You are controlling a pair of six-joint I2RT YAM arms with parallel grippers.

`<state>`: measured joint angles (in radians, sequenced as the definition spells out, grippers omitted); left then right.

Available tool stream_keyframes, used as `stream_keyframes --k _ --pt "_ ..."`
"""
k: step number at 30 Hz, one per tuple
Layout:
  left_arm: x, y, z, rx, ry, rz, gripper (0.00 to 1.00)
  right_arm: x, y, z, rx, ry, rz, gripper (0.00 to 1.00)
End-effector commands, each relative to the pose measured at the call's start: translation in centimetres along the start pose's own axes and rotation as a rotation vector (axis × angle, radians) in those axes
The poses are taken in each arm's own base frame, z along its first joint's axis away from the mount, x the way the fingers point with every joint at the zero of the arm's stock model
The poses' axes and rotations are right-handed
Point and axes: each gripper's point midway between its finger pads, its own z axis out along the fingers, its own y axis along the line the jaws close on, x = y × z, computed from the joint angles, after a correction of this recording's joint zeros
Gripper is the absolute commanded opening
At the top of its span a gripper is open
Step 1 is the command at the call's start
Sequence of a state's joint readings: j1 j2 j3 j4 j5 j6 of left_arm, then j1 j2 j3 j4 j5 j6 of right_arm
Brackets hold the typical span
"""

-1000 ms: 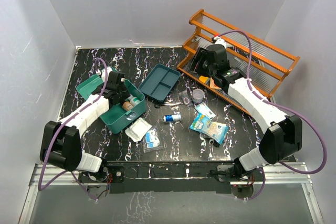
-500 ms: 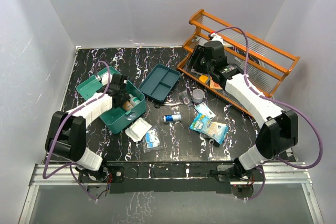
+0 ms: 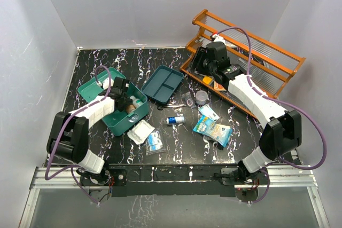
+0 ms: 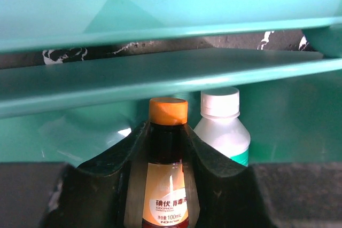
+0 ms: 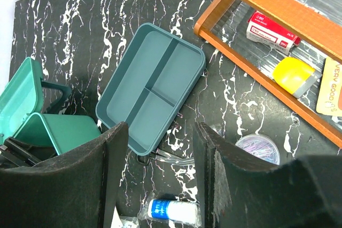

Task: Organize the medicine kit

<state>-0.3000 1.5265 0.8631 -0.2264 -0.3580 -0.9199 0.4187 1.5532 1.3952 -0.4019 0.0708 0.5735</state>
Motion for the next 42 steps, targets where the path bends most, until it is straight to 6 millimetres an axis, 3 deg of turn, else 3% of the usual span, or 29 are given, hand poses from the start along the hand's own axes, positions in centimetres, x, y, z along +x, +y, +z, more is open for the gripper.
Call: stream_keyframes --k 1,6,13,22,27,36,42 --pt "1.4 -0.5 -0.9 0.040 0.081 -0.051 0.27 -2.4 1.8 -1.1 -0.053 -0.063 -0.013 0.49" --pt "1.5 -0.4 -1.2 0.042 0.082 -0.080 0.30 -2.3 1.7 -1.2 -0.055 -0.063 -0.013 0.49" --pt "-3.1 -1.3 -2.6 0.053 -0.083 -0.017 0.34 -2.5 1.8 -1.3 -0.057 -0.067 -0.006 0.49" --pt "-4.3 -4.1 -2.0 0.146 -0.114 0.000 0.39 -2.4 2.0 -1.0 -0.063 -0.067 0.005 0.50" --pt "-3.5 -5.4 -0.8 0.183 -0.081 0.011 0.34 -2.5 2.0 -0.8 -0.060 -0.068 0.004 0.50" --pt "-1.4 -4.4 -0.3 0.167 -0.004 0.007 0.24 -2.6 2.1 -0.4 -0.059 -0.061 -0.005 0.49" --pt "-0.5 -5.0 -0.6 0.200 0.046 0.011 0.18 -2.2 2.1 -0.3 -0.063 -0.047 -0.008 0.49"
